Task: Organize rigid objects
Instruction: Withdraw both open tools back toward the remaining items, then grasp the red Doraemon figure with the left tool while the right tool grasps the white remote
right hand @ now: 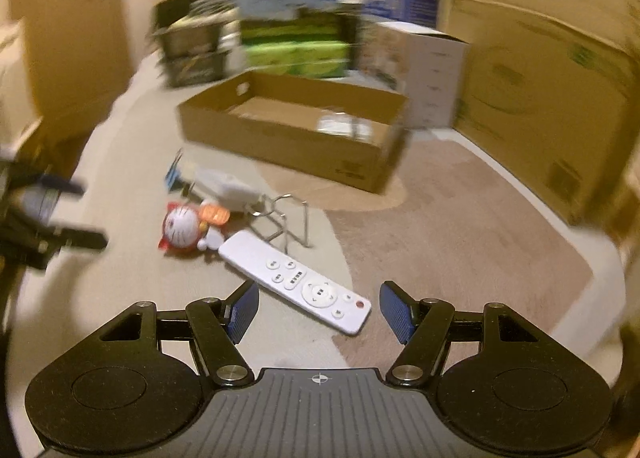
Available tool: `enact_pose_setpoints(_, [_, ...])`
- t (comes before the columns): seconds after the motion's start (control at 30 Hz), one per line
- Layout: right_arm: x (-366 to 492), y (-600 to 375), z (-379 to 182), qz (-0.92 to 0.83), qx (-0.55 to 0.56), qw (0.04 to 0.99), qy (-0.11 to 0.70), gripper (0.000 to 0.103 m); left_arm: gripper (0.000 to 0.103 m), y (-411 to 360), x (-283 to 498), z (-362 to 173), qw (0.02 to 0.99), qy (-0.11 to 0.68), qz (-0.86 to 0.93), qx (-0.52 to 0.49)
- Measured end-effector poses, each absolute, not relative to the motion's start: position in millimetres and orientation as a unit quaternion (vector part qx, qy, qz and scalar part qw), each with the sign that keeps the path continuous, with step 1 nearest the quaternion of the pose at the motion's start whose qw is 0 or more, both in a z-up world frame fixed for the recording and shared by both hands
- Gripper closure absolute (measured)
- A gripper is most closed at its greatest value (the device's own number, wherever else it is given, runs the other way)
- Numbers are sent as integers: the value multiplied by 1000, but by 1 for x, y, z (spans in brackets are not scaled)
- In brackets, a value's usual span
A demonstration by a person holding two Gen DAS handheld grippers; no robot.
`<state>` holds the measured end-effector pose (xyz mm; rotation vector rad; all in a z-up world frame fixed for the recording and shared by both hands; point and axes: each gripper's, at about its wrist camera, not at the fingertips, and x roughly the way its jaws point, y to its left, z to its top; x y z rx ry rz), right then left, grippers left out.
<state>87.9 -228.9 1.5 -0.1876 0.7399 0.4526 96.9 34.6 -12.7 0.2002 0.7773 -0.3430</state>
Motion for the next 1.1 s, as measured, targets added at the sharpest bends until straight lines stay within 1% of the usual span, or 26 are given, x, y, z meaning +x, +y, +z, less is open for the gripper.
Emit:
enact_pose_setpoints(0.17, [109, -222, -15, 283, -142, 874, 368, 36, 17, 24, 116, -20, 897, 370, -200, 135])
enact_pose_setpoints(0.4, [143, -213, -46, 331, -187, 837, 394, 36, 23, 9, 143, -38, 876, 370, -245, 190])
enact_pose_setpoints(0.53, [158, -208, -62, 351, -207, 822, 397, 36, 23, 1, 154, -48, 860, 368, -272, 226])
enact_pose_setpoints(0.67, [173, -203, -72, 363, -212, 812, 406, 36, 31, -8, 162, -56, 846, 370, -293, 250])
enact_pose_setpoints(0.77, [179, -200, -76, 375, -211, 806, 407, 36, 31, -13, 167, -61, 840, 371, -304, 256])
enact_pose_setpoints(0.83, [181, -199, -77, 383, -210, 803, 407, 37, 35, -16, 169, -64, 838, 374, -306, 255])
enact_pose_setpoints(0.87, [182, -198, -77, 385, -209, 801, 407, 38, 39, -17, 171, -65, 838, 376, -305, 253])
enact_pose_setpoints(0.9, [183, -198, -77, 388, -208, 800, 408, 44, 43, -17, 172, -66, 837, 378, -305, 251])
enact_pose_setpoints(0.93, [183, -198, -77, 392, -206, 798, 410, 48, 44, -18, 172, -67, 837, 381, -303, 248])
enact_pose_setpoints(0.97, [183, -197, -76, 396, -203, 795, 412, 50, 44, -18, 172, -67, 838, 382, -301, 247])
enact_pose_setpoints(1.03, [180, -196, -75, 394, -206, 795, 412, 53, 48, -18, 171, -66, 841, 382, -296, 243])
enact_pose_setpoints(1.07, [179, -195, -74, 393, -206, 795, 413, 56, 55, -16, 170, -65, 843, 384, -292, 236])
enact_pose_setpoints(1.1, [177, -195, -73, 390, -205, 796, 414, 60, 58, -14, 170, -64, 844, 391, -289, 227])
